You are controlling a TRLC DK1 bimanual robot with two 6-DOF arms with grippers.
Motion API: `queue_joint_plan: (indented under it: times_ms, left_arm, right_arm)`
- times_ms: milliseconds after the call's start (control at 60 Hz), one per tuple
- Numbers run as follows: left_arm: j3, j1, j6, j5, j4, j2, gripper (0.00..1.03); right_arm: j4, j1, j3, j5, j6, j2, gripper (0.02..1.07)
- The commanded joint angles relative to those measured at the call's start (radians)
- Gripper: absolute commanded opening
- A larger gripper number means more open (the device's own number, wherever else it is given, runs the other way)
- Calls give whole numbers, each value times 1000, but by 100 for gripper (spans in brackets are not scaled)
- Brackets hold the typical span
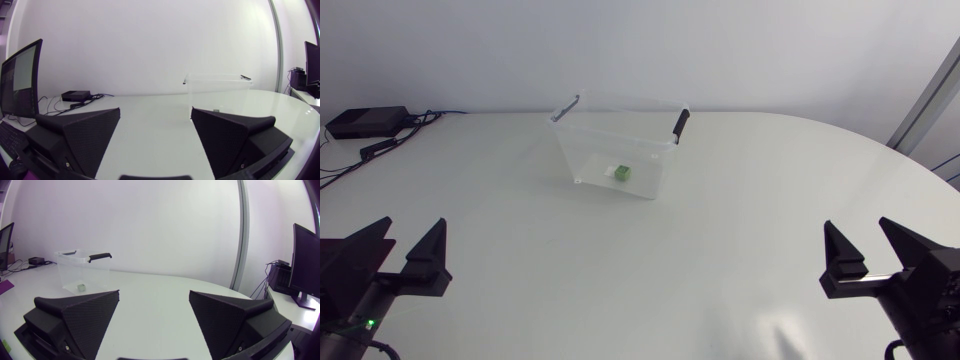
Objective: Place the duplo bricks in the container
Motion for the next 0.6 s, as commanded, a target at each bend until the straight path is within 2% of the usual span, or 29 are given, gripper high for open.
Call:
queue_joint_plan:
  times_ms: [0, 117, 300, 500, 583]
  left_arm:
    - [-16, -14, 17, 7, -4, -13, 100]
    - [-16, -45, 22, 7, -1, -13, 99]
    - [4, -28, 50, 7, -7, -13, 99]
    - [159, -10, 71, 7, -148, 11, 99]
    - [256, -8, 71, 7, -203, 96, 99]
  right_arm:
    - [13, 3, -20, -9, -16, -10, 103]
    - [13, 5, -20, -9, -16, -10, 103]
    - [13, 3, -20, -9, -16, -10, 103]
    - [13, 3, -20, -9, -16, -10, 103]
    - [13, 3, -20, -9, -16, -10, 103]
